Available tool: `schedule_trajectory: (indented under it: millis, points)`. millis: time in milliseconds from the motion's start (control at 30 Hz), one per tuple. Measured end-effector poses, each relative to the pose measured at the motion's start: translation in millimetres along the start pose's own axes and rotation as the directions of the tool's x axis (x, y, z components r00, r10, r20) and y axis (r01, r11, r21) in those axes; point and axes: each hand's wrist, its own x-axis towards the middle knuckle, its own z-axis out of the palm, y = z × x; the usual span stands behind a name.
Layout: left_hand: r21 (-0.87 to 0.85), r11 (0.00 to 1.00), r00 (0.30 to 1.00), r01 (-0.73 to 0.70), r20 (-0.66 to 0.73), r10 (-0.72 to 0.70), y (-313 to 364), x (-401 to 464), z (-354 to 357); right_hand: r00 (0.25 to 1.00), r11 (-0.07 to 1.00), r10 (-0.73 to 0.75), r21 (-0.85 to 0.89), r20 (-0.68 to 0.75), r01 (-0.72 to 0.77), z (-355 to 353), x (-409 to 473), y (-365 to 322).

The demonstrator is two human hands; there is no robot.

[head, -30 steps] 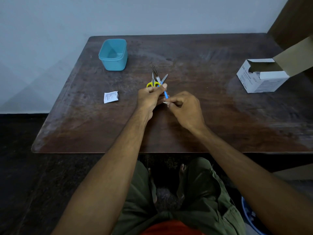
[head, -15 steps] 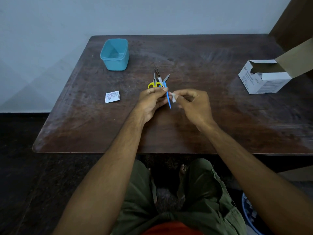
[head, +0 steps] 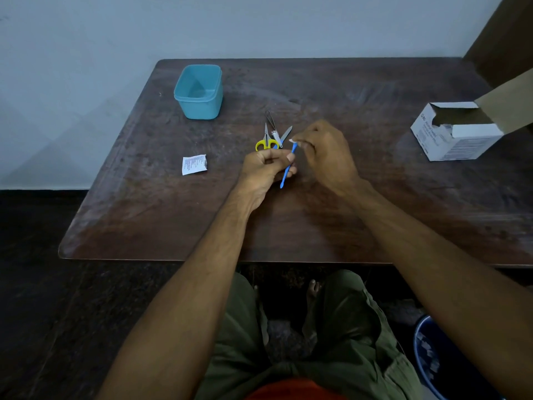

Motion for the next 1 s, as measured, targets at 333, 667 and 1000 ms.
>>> schedule_trajectory:
  millis: [333, 667, 1000]
  points:
    - [-0.065, 0.998, 1.000, 0.008, 0.022, -0.006, 3.3, -4.1, -1.3, 0.933, 0.741, 0.359, 0.612, -0.014, -0.276, 14.9, -6.8, -4.2]
    - [0.053, 0.998, 1.000, 0.018, -0.017, -0.017, 6.5, -14.1, -10.0, 0.860, 0.490, 0.487, 0.768, 0.150, -0.412, 17.8, 8.1, -14.0]
    - [0.166, 0.986, 0.999, 0.021, -0.039, -0.015, 31.2, -23.2, -31.5, 0.895, 0.416, 0.412, 0.838, 0.173, -0.353, 12.4, 36.2, -31.6]
